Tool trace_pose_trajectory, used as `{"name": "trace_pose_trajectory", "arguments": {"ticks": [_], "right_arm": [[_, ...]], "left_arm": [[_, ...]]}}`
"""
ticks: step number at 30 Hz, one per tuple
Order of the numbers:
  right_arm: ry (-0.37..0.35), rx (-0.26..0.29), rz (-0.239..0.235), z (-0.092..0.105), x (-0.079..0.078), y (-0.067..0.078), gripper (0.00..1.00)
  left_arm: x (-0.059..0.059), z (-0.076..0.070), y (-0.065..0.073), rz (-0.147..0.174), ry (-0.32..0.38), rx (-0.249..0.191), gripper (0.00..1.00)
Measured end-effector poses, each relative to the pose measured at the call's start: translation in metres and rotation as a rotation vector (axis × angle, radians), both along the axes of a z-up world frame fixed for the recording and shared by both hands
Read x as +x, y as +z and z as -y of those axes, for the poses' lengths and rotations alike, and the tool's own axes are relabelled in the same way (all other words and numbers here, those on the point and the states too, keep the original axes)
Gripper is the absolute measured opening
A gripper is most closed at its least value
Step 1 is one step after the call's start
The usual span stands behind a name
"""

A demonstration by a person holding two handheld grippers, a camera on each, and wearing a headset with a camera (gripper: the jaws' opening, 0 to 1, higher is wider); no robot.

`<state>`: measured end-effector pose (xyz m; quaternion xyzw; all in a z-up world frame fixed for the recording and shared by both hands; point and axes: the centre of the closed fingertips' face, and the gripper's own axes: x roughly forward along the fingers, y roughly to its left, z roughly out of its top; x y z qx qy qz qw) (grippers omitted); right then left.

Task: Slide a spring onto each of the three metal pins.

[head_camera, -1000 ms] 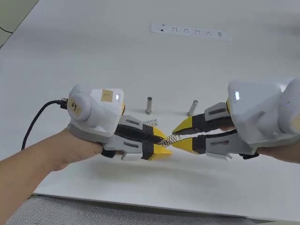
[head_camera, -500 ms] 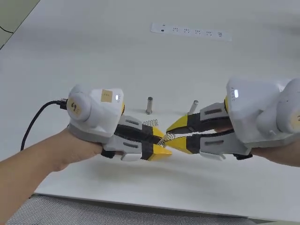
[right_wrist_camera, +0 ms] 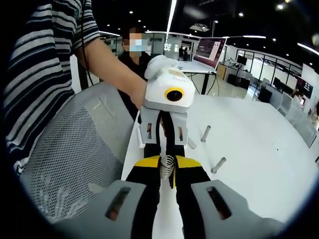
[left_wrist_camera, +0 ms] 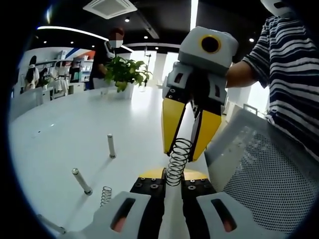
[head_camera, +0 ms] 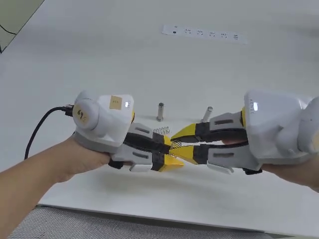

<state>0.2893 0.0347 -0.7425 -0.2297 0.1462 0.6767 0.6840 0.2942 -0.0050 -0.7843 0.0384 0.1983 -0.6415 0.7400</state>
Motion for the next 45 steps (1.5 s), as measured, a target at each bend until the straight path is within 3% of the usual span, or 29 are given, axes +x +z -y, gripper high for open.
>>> {"name": "trace_pose_trajectory", "arguments": {"ticks": [12,21,29,45], "right_arm": [[0.027,-0.021,0.053,-0.005,0.003,0.006,0.12],[0.027,-0.038,0.054,-0.004,0.004,0.005,0.11],[0.029,-0.051,0.061,-0.004,0.006,0.004,0.12],[-0.011,-0.048,0.076,-0.003,0.019,0.006,0.12]], "left_arm": [[0.004,0.0,0.007,0.009,0.014,-0.005,0.09],[0.008,-0.001,0.009,-0.011,0.041,-0.007,0.11],[0.011,-0.005,0.009,0.002,0.067,-0.008,0.2],[0.023,-0.044,0.006,0.005,0.17,0.01,0.32]]}}
